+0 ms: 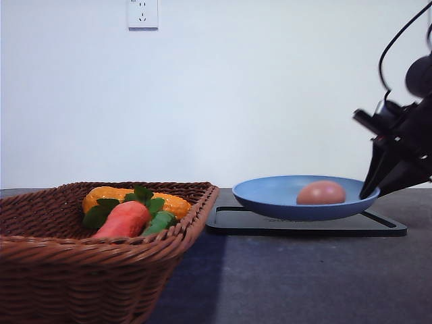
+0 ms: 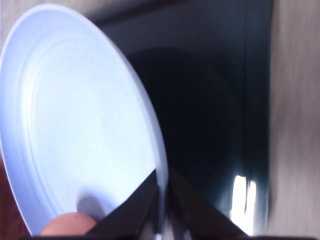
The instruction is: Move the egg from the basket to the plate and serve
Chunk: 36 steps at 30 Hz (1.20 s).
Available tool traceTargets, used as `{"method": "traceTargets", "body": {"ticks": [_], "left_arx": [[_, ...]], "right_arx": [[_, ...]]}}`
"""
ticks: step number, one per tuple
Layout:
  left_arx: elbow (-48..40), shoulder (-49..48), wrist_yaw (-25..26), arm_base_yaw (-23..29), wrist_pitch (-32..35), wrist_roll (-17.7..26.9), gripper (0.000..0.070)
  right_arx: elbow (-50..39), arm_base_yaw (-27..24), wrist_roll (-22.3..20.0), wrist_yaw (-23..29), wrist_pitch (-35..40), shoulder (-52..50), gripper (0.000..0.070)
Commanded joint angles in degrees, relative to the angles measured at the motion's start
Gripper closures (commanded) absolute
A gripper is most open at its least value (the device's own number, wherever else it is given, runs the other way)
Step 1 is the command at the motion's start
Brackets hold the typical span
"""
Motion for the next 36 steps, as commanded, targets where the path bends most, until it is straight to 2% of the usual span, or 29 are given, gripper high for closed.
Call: {"method": "traceTargets", "body": {"ticks": [1,9,14,17,24,31,33,36], "left_arx": [[1.3,0.0,-0.4,-0.3,-0.1,0.5,0.0306],[1.3,-0.6,-0.4,-0.3,-1.8,0.2,0.0307],[1.3,-0.6,-0.4,-0.3,-1.2,0.0,0.0307],[1.3,-0.6,-0.4,-0.3,-1.2,0.0,0.0307],[1.3,-0.2,-0.4,-0.3,-0.7,0.1,0.0307],[1.3,2.5,-0.4,-0.3,1.6,0.5,0.0314],[1.3,3.8,-0.5,-0.3,2.5,0.7,0.036],[1.3,6.3,-0.9,0.0,3.6,3.3,0.0523]], "right_arx": [[2.7,0.0,-0.2,-0.6,0.2,2.8,0.07],[5.9,0.0,-0.3,-0.6,0.2,7.1,0.0686],[5.9,0.0,-0.3,0.1,0.5,7.1,0.051],[5.9,-0.1,-0.3,1.1,0.7,7.1,0.0475],[7.8,-1.2,-0.3,0.9,0.2,6.1,0.0475],[8.4,-3.4,-0.4,0.9,-2.8,-1.4,0.0491],[8.4,-3.5,-0.9,0.9,-5.2,-4.4,0.0524],[8.3,-2.9,-2.6,1.0,-8.3,-9.4,0.0628]]}}
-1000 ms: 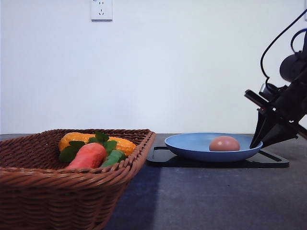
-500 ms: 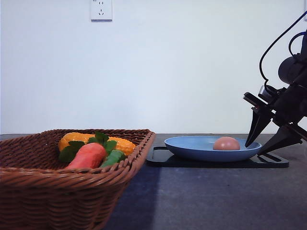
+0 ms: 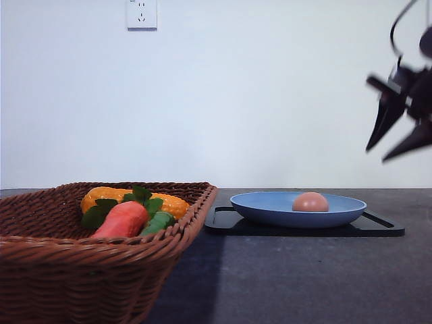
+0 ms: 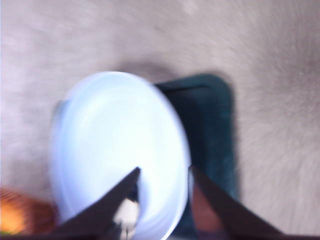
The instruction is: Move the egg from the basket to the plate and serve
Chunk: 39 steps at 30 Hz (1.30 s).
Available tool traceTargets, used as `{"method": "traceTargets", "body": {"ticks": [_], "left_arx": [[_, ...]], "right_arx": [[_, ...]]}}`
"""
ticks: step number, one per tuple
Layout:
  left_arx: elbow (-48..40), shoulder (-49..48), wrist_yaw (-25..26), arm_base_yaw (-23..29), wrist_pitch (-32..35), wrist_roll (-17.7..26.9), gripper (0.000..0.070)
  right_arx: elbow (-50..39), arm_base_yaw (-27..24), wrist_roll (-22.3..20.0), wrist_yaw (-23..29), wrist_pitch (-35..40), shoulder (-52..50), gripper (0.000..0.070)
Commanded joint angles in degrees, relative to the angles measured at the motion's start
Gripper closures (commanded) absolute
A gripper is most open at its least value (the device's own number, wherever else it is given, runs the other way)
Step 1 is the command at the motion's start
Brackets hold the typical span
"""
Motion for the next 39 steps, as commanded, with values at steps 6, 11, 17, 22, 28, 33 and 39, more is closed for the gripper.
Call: {"method": "traceTargets", "body": {"ticks": [6,11,17,22,28,33,39], "left_arx": [[1.3,6.6,-4.5,3.2,0.6,8.9,0.07],[0.8,10.6,-4.5,11.1,-2.1,9.4,0.07],[-5.0,9.4,0.0,19.7,0.1,7.5,0.07],[-15.2,2.7,3.6,22.4,8.8,5.1,0.07],[-29.1,-8.3,3.9,21.6,18.8,1.3,0.07],[-38.8,-17.6,3.9,20.7,23.6,-2.3,0.07],[-47.1,-26.0,3.9,19.9,27.1,-4.7,0.07]], "right_arx": [[1.1,7.2,-8.0,6.3,-8.4,-10.2,0.07],[0.8,15.5,-9.5,17.3,-13.7,-17.9,0.07],[0.6,26.5,-10.6,31.1,-15.5,-25.5,0.07],[-3.7,33.6,-10.6,40.5,-10.6,-32.2,0.07],[-18.5,39.3,-10.6,42.3,4.2,-43.4,0.07],[-33.5,40.1,-10.6,42.3,15.5,-51.4,0.07],[-50.3,40.1,-8.6,42.3,31.7,-56.9,0.07]]}}
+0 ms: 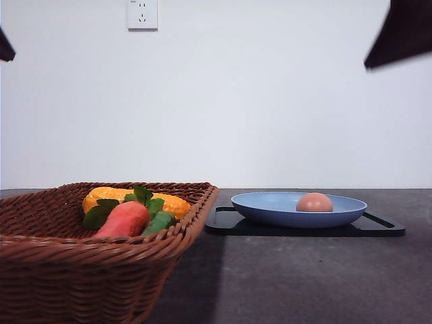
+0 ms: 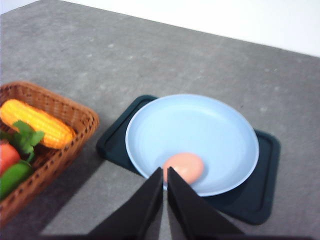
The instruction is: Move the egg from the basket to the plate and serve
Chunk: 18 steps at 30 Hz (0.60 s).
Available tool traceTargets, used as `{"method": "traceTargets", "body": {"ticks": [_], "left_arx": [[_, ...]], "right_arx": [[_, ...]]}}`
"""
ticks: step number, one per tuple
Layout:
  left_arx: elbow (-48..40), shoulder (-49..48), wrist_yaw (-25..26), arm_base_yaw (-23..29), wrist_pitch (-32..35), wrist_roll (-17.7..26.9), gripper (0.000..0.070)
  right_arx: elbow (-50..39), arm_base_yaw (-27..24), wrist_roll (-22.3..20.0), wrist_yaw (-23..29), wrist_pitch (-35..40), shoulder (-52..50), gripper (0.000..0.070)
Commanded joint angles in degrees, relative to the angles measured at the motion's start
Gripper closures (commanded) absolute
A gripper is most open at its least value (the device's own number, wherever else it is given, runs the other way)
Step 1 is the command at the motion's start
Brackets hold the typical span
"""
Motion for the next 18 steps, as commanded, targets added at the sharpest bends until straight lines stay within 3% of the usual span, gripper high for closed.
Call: {"method": "traceTargets", "body": {"ticks": [1,6,18], "left_arx": [[-0.2,-0.6,0.2,-0.3,1.1,-2.2,0.07],[-0.2,-0.9,0.1,-0.3,1.2,-2.7,0.07],[-0.2,-0.9,0.1,-0.3,1.2,-2.7,0.07]], "right_arx": [[-2.9,0.3,1.9,0.3,4.4,0.0,0.07],[-5.8,0.3,5.3,0.2,3.4,0.0,0.07],[-5.8,0.3,5.2,0.2,4.0,-0.3,0.07]]}}
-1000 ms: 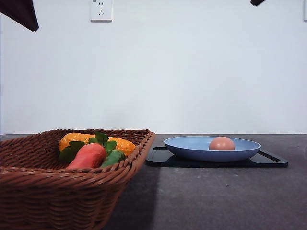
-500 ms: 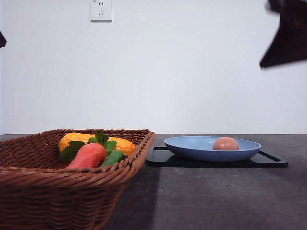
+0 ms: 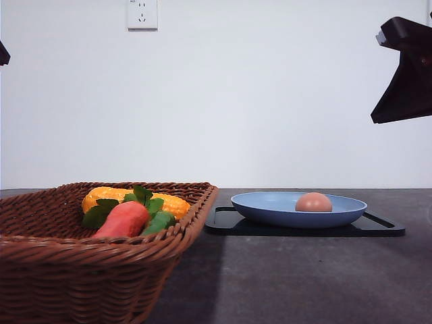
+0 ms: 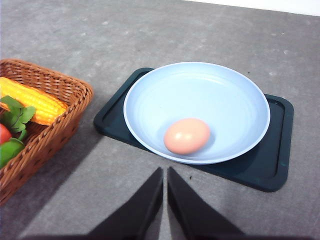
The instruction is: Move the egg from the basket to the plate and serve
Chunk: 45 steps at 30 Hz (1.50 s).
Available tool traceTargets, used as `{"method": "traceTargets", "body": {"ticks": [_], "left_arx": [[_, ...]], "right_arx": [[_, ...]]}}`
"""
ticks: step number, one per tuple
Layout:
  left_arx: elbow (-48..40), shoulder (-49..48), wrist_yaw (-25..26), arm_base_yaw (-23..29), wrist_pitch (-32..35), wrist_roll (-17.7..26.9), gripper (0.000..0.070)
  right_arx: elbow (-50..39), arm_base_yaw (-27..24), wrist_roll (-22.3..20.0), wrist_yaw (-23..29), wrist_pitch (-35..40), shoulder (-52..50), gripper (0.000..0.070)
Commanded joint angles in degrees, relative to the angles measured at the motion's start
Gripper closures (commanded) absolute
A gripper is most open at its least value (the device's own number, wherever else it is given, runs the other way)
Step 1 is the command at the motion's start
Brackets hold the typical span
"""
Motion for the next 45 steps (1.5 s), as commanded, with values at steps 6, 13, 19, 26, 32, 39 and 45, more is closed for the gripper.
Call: {"method": "traceTargets", "body": {"ticks": [6,13,19,26,32,39,45], "left_arx": [[0.6,-1.9,-0.1,-0.6,-0.9,0.5,0.07],[0.2,-16.5,-0.5,4.5,-2.6,11.2,0.07],[-4.8,-27.4,-0.4,14.3,-0.6,14.3,0.07],[-14.8,-32.9,-0.4,22.8,-0.3,12.4,0.07],[-23.5,-32.9,-0.4,26.0,4.3,9.6,0.07],[-28.9,-32.9,-0.4,26.4,6.6,7.8,0.07],[-30.2,-32.9,-0.4,26.4,6.6,7.2,0.07]], "right_arx": [[0.5,0.3,0.8,0.3,0.7,0.1,0.07],[0.5,0.3,0.8,0.2,0.7,0.2,0.07],[0.5,0.3,0.8,0.3,0.7,0.1,0.07],[0.5,0.3,0.8,0.3,0.7,0.1,0.07],[0.5,0.3,0.8,0.2,0.7,0.1,0.07],[0.5,0.3,0.8,0.3,0.7,0.1,0.07],[0.5,0.3,0.8,0.2,0.7,0.1,0.07]]}}
